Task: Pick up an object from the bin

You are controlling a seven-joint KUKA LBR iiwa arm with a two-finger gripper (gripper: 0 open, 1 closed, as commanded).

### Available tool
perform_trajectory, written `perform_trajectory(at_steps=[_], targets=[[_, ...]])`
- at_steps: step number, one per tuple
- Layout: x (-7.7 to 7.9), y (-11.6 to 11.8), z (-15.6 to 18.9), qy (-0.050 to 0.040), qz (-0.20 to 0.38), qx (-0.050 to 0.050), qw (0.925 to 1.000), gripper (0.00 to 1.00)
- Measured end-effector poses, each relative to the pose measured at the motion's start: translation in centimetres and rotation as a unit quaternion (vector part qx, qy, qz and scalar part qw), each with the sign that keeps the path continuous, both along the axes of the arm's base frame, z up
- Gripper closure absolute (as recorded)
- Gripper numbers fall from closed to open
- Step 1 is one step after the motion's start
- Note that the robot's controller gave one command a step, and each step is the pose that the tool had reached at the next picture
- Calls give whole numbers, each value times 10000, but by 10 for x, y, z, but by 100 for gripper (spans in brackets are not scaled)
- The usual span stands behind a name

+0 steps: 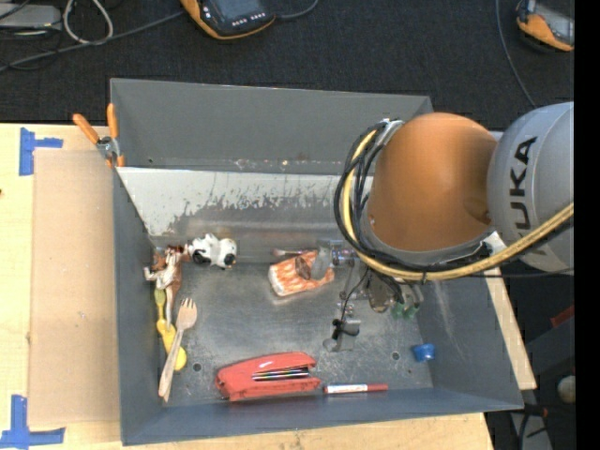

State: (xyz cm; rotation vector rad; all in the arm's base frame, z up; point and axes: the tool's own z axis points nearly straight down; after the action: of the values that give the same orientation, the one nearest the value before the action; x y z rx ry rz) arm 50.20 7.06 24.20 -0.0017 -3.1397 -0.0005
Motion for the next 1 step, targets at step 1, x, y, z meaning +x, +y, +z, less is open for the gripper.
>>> perform_trajectory(at_steps=[1], targets=[[-12, 17, -64, -12, 453, 3, 9990, 0]])
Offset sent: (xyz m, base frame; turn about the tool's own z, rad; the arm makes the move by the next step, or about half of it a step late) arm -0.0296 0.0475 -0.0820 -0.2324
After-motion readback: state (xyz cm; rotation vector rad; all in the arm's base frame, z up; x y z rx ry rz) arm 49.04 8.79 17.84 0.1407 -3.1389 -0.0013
